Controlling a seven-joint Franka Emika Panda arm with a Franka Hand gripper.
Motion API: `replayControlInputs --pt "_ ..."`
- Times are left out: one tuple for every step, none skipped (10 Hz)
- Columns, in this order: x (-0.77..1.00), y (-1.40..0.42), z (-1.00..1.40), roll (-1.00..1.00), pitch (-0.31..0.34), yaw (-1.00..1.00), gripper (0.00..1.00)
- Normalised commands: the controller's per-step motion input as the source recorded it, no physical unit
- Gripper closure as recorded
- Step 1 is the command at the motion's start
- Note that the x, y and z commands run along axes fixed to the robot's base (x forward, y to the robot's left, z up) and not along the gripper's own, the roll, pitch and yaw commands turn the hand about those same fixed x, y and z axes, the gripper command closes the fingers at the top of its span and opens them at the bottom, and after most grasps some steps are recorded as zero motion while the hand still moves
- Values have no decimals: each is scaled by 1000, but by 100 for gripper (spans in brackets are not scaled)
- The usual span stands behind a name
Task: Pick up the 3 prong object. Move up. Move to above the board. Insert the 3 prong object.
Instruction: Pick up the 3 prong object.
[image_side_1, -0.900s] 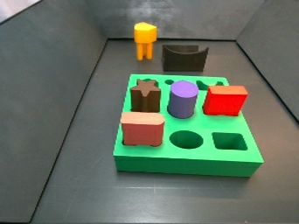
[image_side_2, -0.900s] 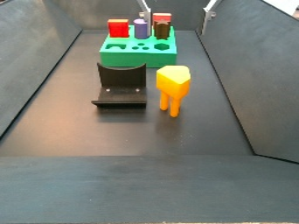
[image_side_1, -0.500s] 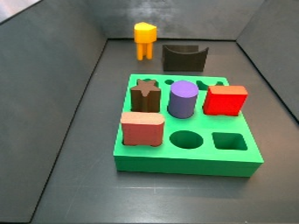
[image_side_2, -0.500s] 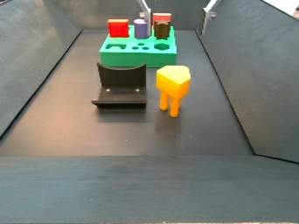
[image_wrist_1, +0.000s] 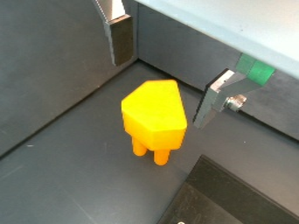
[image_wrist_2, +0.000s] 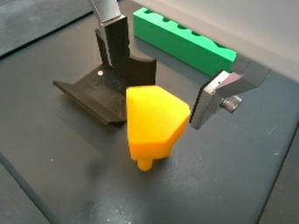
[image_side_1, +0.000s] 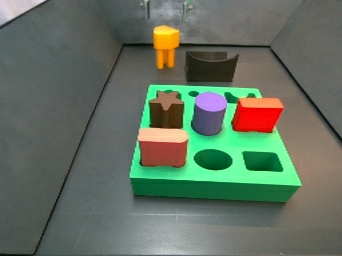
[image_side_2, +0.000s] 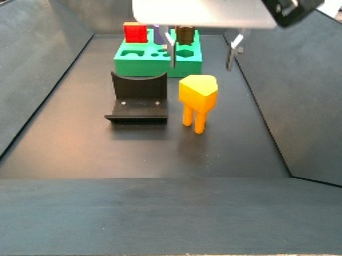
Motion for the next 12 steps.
replayControlInputs --pt "-57 74 -266 -130 -109 0 0" --pt "-11 77 -266 -141 -93 0 0" --pt "0 20 -289 -199 -84 0 0" --pt "57 0 -269 -200 -56 -26 0" --pt "77 0 -266 -194 -44 -31 0" --pt "14 14 -260 -201 -59 -26 0" --pt "0 26 -269 -197 -61 -20 0" --pt "0 37 -274 -200 -84 -31 0" --pt "46 34 -320 -167 -59 -26 0" --pt "54 26 -343 -149 -60 -37 0" --pt "51 14 -349 -126 -54 -34 0" --pt "34 9 -331 -111 -53 -20 0"
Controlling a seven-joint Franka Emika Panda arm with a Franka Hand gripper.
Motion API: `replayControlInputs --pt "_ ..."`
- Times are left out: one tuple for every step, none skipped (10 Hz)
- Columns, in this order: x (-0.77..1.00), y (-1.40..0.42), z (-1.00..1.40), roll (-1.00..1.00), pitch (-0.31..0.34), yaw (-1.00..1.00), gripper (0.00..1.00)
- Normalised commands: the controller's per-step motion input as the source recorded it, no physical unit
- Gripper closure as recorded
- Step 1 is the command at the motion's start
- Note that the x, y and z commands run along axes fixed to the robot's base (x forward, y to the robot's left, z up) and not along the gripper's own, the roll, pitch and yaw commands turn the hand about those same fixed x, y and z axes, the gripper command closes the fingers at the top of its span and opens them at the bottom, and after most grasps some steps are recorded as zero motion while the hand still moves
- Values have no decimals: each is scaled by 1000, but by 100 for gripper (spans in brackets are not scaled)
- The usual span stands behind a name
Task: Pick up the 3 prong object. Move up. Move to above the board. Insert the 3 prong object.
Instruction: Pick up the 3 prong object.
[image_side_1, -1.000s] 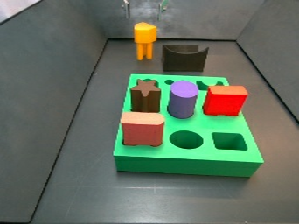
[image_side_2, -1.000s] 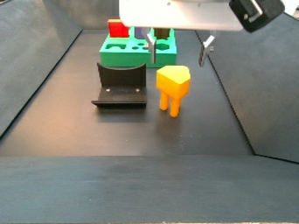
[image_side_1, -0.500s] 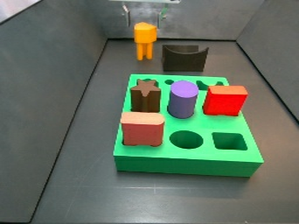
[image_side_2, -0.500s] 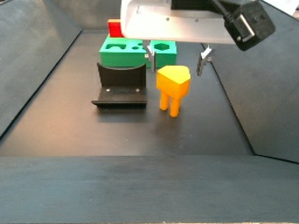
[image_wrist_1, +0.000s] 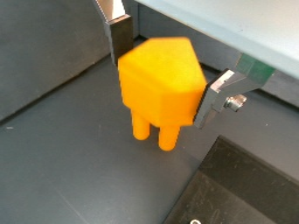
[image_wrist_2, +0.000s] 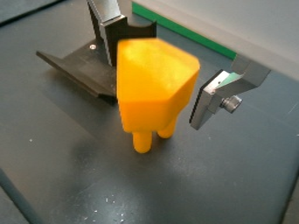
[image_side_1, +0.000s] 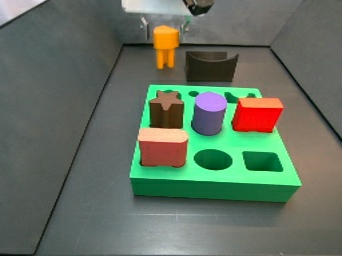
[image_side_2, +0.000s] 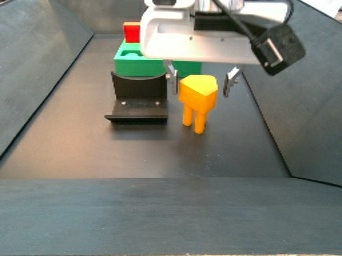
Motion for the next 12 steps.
replayControlInputs --pt "0 0 -17 -16 0 -20 0" --pt "0 0 0 0 0 0 0" --pt "0 0 0 0 0 0 100" --pt "0 0 0 0 0 0 100" --pt "0 0 0 0 0 0 100" --pt "0 0 0 0 0 0 100" --pt "0 0 0 0 0 0 100" --pt "0 0 0 0 0 0 100" --pt "0 0 0 0 0 0 100" --pt "0 0 0 0 0 0 100" --pt "0 0 0 0 0 0 100" --pt "0 0 0 0 0 0 100"
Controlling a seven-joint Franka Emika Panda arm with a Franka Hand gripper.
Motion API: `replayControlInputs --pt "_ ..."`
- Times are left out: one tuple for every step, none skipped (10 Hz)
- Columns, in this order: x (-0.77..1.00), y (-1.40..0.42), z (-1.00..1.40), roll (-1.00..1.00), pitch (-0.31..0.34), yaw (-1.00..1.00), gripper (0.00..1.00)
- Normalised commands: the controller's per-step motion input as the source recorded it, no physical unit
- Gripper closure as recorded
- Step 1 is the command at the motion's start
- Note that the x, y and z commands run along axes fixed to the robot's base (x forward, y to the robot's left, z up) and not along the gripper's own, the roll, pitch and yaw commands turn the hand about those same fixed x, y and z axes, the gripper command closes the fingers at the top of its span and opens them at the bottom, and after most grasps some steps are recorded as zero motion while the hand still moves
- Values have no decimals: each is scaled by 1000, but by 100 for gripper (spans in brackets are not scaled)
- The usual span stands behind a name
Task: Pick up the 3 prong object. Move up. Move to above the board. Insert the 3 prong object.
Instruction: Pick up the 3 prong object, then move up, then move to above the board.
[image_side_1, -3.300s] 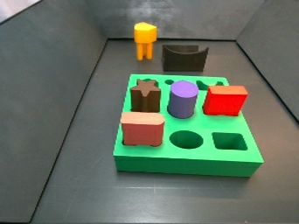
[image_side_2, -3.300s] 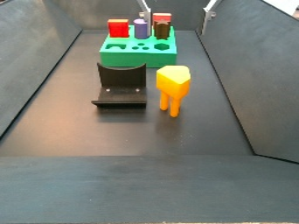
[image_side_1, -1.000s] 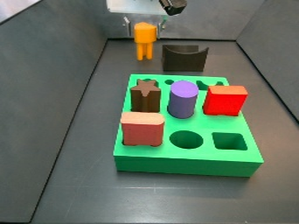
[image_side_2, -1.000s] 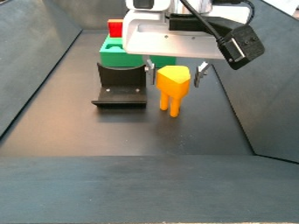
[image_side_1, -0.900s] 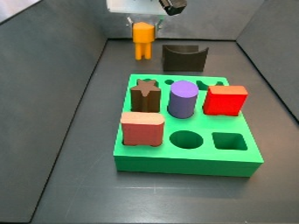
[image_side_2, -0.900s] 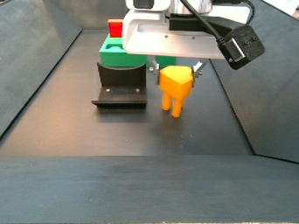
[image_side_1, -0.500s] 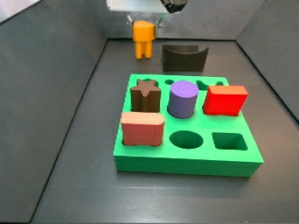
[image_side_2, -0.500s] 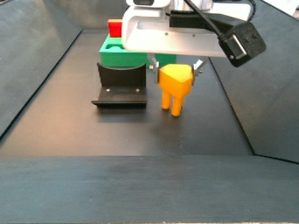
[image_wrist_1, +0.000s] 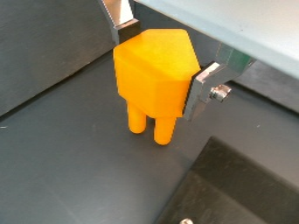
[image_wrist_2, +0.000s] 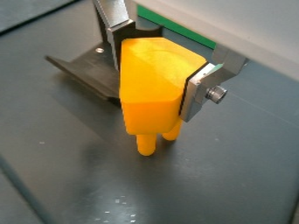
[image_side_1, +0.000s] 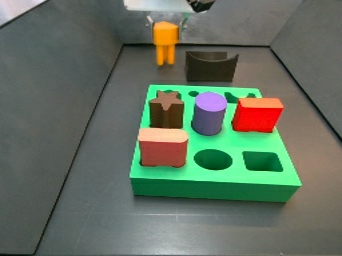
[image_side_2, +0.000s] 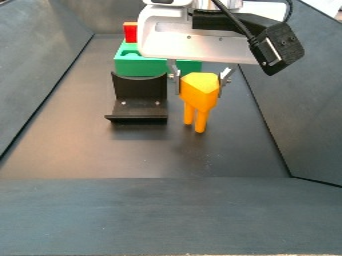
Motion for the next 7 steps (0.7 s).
replayControlInputs --pt "0 0 0 0 0 0 100" --pt "0 0 833 0 0 0 100" --pt "-59 -62 825 -24 67 -20 100" --pt "-81 -54 730 -18 83 -19 100" --pt "-50 -24 546 6 75 -19 100" --pt "-39 -12 439 19 71 -19 100" --pt "66 -49 1000 -62 -31 -167 100"
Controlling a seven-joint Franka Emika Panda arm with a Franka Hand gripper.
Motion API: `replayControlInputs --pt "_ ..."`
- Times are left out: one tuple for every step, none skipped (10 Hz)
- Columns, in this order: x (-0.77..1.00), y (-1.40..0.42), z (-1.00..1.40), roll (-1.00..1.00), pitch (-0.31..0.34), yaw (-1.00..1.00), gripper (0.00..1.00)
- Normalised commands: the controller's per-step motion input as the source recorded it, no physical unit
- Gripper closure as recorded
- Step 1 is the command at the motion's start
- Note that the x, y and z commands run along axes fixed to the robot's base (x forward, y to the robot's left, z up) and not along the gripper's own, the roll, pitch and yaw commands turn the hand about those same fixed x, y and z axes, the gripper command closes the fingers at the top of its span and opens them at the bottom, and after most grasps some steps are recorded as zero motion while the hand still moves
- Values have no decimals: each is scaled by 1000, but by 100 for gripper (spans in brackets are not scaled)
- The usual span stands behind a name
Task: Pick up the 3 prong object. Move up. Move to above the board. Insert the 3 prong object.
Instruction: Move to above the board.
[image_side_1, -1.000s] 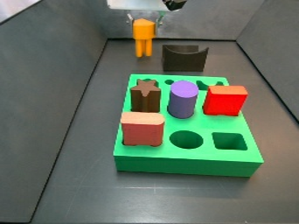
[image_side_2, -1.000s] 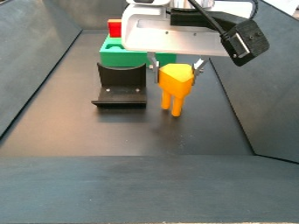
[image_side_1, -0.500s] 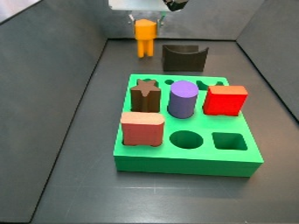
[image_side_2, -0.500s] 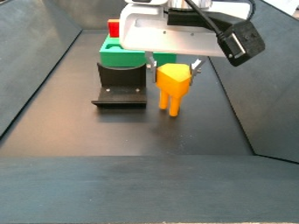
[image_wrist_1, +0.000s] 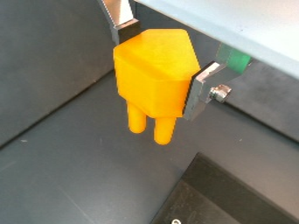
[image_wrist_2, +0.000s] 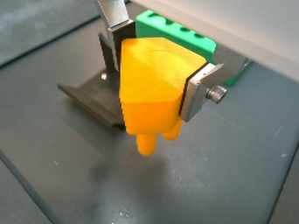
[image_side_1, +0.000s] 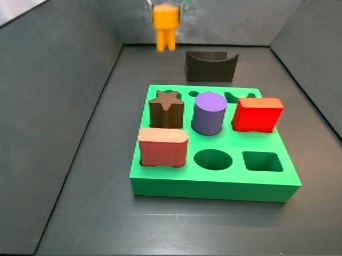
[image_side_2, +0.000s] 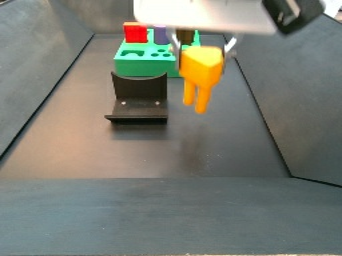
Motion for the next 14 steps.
replayControlInputs --pt "69 -48 1000 -55 -24 -162 100" --pt "67 -45 1000 -43 16 -121 100" --pt "66 -43 1000 -33 43 -88 100" --pt "65 -41 1000 -21 64 -66 100" --pt "64 -38 1000 -9 77 -55 100" --pt "61 -34 1000 8 87 -45 100" --pt "60 -32 1000 20 88 -38 100" --pt "57 -29 1000 34 93 -29 100" --pt "56 -27 1000 44 96 -23 100" --pt "53 -26 1000 52 100 -16 100" --pt "51 -24 1000 60 100 -9 100" --pt "50 -23 1000 66 98 -2 100" --pt "47 -22 1000 69 102 3 100" --pt "44 -20 1000 74 105 11 100"
